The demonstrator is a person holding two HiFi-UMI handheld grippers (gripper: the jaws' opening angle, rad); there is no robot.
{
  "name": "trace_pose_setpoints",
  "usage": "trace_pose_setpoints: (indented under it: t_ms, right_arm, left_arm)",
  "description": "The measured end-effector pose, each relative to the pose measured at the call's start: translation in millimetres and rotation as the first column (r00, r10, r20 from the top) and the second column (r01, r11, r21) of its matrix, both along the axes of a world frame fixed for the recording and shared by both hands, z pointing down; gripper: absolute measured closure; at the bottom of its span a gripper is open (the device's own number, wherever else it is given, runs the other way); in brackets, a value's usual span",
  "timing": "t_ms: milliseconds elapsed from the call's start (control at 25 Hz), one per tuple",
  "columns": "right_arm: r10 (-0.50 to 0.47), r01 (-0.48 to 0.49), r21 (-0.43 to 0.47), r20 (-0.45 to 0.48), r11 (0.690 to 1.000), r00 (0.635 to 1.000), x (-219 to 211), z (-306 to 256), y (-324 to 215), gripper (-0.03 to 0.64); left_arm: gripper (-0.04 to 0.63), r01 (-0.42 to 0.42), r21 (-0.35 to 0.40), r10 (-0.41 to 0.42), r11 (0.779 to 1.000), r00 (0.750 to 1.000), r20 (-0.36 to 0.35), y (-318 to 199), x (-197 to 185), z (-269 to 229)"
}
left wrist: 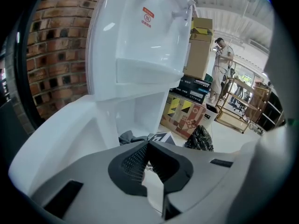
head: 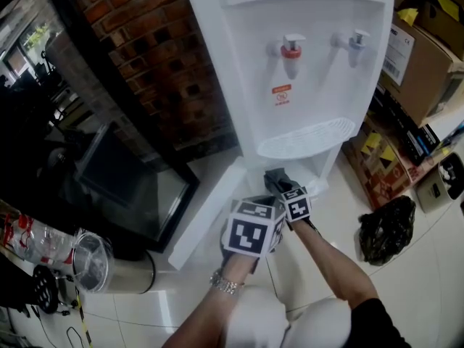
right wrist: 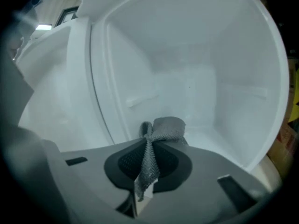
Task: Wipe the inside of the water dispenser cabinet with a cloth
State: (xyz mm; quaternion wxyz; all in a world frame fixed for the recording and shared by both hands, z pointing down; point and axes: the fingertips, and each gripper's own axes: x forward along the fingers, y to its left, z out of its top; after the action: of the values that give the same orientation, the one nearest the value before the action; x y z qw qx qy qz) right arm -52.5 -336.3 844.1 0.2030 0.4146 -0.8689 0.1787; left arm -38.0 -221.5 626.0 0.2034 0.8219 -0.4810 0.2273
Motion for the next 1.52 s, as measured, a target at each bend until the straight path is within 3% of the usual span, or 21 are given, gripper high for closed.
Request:
trace_pose_setpoints:
  t_ms: [80, 200, 360, 440, 600, 760, 880, 1000, 1160, 1360, 1520]
  right_arm:
    - [0.016, -0.017, -0.038, -0.04, 0.999, 0.999, 10, 14, 0, 0.595]
    - [0.108, -0.117, -0.076, -0.105, 0.99, 0.989, 54, 29, -9, 0.595]
    - [0.321, -0.334, -0.074, -0.151, 0.94, 0.935, 128, 31, -23, 0.595]
    - [0.373, -0.382, -0.043, -0.145, 0.923, 0.917, 143, 21, -26, 0.595]
    - [0.341, -0.344, -0.018, -0.089, 0.939, 0.936, 119, 5, -26, 0.595]
    - [0.188, -0.185, 0.065, -0.031, 0.981, 0.982, 53, -20, -15, 0.595]
    - [0.08, -0.08, 0.051, -0.009, 0.996, 0.997, 17, -12, -4, 0.595]
    - [0.032, -0.031, 0.021, -0.042, 0.999, 0.999, 12, 7, 3, 0.595]
    - [0.123, -0.125, -0.024, -0.08, 0.992, 0.989, 55, 25, -8, 0.595]
    - [0.298, -0.306, -0.062, -0.118, 0.95, 0.947, 127, 34, -22, 0.595]
    - [0.357, -0.365, -0.046, -0.122, 0.93, 0.926, 153, 32, -27, 0.595]
  left_arm:
    - [0.594, 0.002, 0.001, -0.002, 1.0, 1.0, -0.001, 0, -1, -1]
    - [0.594, -0.001, 0.002, 0.001, 1.0, 1.0, -0.004, 0, 1, -1]
    - [0.594, -0.013, 0.002, 0.013, 1.0, 1.0, -0.008, 0, 7, -1]
    - [0.594, -0.018, 0.003, 0.018, 1.0, 1.0, -0.009, 0, 8, -1]
    - [0.594, -0.021, 0.003, 0.021, 1.0, 1.0, -0.006, 0, 9, -1]
    - [0.594, -0.015, 0.004, 0.015, 1.0, 1.0, -0.003, 1, 5, -1]
    - [0.594, -0.013, 0.009, 0.013, 1.0, 1.0, -0.005, 1, 3, -3]
    - [0.594, -0.01, 0.01, 0.01, 1.0, 1.0, -0.006, 2, 2, -4]
    - [0.594, -0.017, 0.008, 0.017, 1.0, 1.0, -0.009, 2, 4, -4]
    - [0.594, -0.024, 0.008, 0.024, 1.0, 1.0, -0.012, 1, 7, -3]
    - [0.594, -0.024, 0.01, 0.024, 1.0, 1.0, -0.012, -1, 10, -1]
